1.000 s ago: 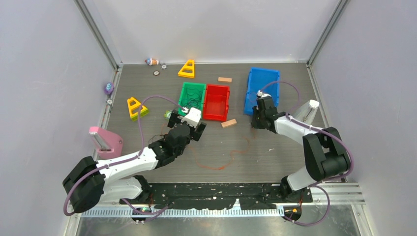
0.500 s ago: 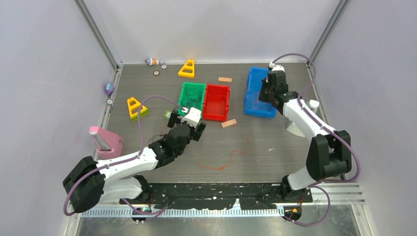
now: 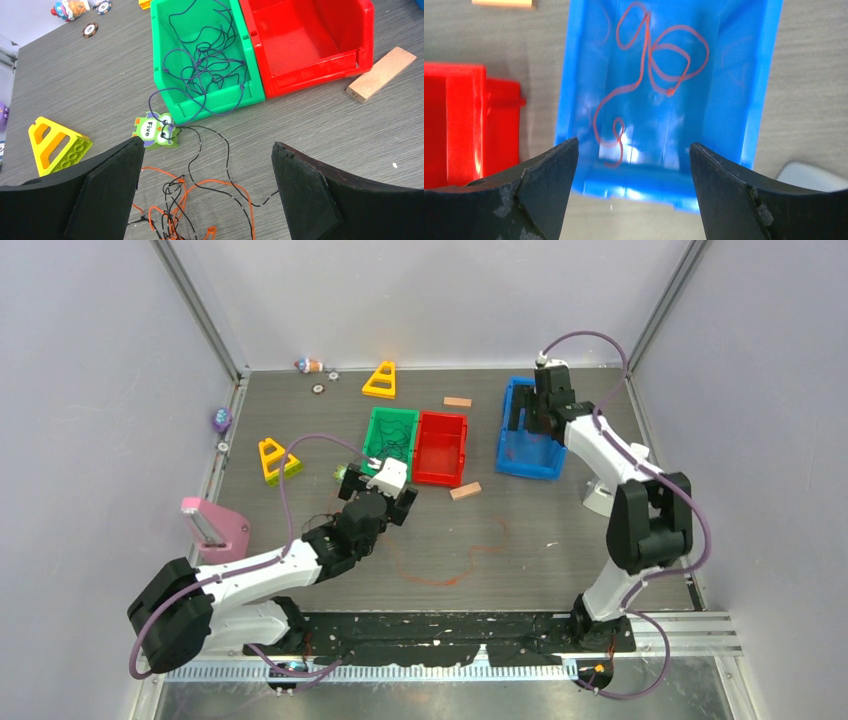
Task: Untangle the cables
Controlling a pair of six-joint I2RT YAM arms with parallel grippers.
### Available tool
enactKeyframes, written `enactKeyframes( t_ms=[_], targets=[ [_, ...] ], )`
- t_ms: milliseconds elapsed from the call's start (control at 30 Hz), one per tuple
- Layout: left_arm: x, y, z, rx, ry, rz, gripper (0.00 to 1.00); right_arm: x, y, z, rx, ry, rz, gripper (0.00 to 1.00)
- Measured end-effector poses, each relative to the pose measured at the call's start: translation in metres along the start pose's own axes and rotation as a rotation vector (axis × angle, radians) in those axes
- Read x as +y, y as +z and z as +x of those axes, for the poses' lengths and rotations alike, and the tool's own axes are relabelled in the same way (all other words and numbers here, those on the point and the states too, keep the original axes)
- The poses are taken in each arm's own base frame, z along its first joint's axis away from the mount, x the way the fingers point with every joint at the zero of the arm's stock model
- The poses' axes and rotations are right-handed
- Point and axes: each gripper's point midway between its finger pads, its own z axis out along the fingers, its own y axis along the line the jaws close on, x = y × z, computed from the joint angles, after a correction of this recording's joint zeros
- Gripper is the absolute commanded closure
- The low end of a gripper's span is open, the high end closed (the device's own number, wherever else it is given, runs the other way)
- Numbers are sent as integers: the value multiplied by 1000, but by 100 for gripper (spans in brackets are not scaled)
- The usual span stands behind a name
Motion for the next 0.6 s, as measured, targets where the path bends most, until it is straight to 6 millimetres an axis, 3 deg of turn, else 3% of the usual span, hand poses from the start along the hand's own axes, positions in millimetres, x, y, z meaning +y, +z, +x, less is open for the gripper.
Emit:
enactKeyframes(
  t_ms=[133, 300, 600],
  targets=[
    [2, 0, 0, 2, -25, -19, 0, 12, -44, 18, -17, -31, -64, 13],
    [16, -1, 9, 40, -109, -60, 0, 67, -110, 50, -96, -116, -308, 13],
    [87, -21, 20, 101, -429, -161, 0, 178, -164, 157, -11, -333, -695, 20]
  ],
)
